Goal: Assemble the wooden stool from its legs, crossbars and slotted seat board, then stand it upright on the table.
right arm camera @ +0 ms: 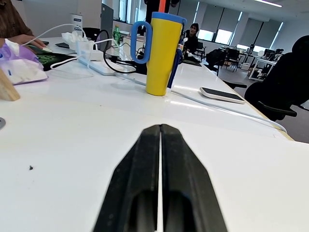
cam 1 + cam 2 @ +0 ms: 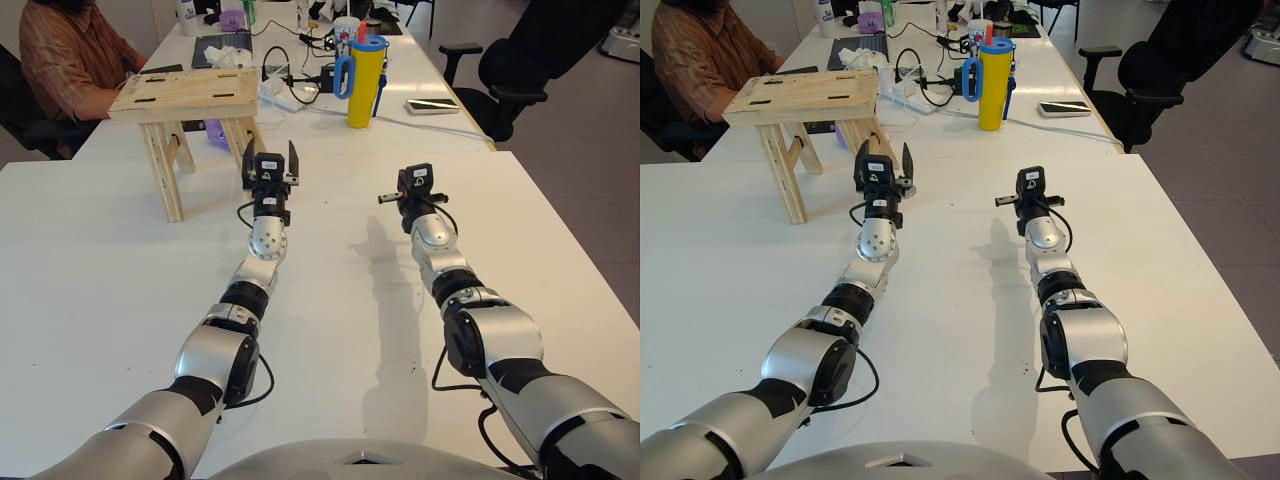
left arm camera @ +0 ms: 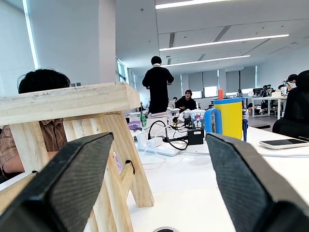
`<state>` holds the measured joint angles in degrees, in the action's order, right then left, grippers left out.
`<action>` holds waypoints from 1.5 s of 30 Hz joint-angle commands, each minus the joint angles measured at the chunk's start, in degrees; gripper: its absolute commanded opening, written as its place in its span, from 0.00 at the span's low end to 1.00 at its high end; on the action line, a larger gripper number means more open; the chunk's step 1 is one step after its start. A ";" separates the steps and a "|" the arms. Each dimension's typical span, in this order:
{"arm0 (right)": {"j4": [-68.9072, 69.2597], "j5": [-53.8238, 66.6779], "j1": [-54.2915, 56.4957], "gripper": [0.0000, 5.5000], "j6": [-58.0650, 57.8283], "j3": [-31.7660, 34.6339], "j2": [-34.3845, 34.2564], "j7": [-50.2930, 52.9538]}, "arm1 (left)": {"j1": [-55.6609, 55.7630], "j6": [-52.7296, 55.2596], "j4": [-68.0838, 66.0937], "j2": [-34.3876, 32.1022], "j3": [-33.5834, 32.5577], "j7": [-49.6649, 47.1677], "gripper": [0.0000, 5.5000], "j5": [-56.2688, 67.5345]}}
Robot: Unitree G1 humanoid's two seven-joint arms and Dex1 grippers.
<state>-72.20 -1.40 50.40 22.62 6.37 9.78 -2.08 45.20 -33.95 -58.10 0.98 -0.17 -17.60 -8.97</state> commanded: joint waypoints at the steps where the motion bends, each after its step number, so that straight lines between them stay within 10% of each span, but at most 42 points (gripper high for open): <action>1: 0.15 -0.04 0.40 0.00 -0.18 0.24 -0.42 0.31 | 0.29 -0.22 -0.76 -0.07 0.05 0.48 0.65 0.05; 45: 1.05 -1.39 -0.80 0.00 1.00 -2.12 -3.09 0.24 | 0.70 -4.72 -1.58 -0.52 0.12 -4.40 0.65 -2.31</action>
<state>-71.71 -2.43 50.10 23.72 4.24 5.95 -1.48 45.22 -37.41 -59.48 0.81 -0.44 -20.14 -9.97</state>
